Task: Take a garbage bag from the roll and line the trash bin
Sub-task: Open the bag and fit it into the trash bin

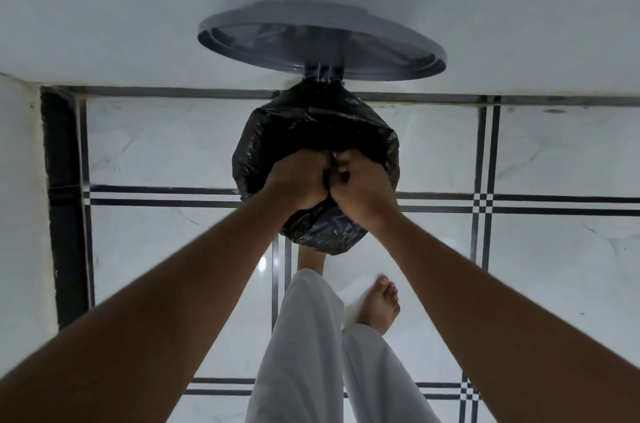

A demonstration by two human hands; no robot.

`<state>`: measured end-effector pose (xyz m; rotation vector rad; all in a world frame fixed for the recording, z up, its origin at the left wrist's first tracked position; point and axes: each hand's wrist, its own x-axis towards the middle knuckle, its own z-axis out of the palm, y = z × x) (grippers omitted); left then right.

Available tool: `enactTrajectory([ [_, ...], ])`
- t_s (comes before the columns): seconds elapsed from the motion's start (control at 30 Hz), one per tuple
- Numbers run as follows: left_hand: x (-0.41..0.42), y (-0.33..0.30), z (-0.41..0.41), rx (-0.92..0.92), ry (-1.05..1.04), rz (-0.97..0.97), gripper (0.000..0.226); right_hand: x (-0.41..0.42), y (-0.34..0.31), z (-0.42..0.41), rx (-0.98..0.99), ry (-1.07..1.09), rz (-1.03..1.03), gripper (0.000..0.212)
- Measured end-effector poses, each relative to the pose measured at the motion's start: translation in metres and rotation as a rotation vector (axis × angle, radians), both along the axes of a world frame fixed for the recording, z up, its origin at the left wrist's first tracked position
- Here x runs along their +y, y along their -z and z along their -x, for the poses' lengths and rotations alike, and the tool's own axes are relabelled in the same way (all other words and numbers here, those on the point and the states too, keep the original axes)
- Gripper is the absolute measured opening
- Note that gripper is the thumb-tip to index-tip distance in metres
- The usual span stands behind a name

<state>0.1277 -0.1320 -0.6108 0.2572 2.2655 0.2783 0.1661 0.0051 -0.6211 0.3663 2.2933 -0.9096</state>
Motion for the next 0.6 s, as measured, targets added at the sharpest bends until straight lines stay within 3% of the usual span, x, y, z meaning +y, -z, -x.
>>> enactTrajectory([
  [0.03, -0.006, 0.004, -0.015, 0.015, 0.094, 0.072, 0.039, 0.001, 0.001, -0.008, -0.02, -0.159, -0.084, 0.032],
  [0.1, -0.023, 0.02, -0.037, 0.037, 0.287, 0.277, 0.081, 0.004, 0.008, -0.02, -0.034, -0.44, -0.284, 0.059],
  [0.17, -0.039, 0.034, -0.044, 0.025, 0.274, 0.369, 0.109, 0.006, 0.014, -0.024, -0.042, -0.569, -0.377, 0.081],
  [0.2, -0.042, 0.033, -0.042, 0.035, 0.249, 0.374, 0.111, 0.006, 0.015, -0.024, -0.032, -0.578, -0.394, 0.083],
  [0.23, -0.042, 0.029, -0.039, 0.072, 0.234, 0.348, 0.103, 0.004, 0.016, -0.023, -0.001, -0.559, -0.399, 0.078],
  [0.37, -0.029, 0.019, -0.012, 0.208, 0.196, 0.081, 0.036, -0.009, 0.013, -0.003, 0.164, -0.442, -0.39, 0.055],
  [0.47, -0.018, 0.03, 0.008, 0.074, 0.183, 0.034, 0.041, -0.014, 0.022, 0.019, 0.091, -0.532, -0.39, 0.054],
  [0.6, -0.006, 0.085, 0.017, -0.143, 0.216, 0.143, 0.048, -0.02, 0.051, 0.037, -0.033, -0.651, -0.499, 0.074],
])
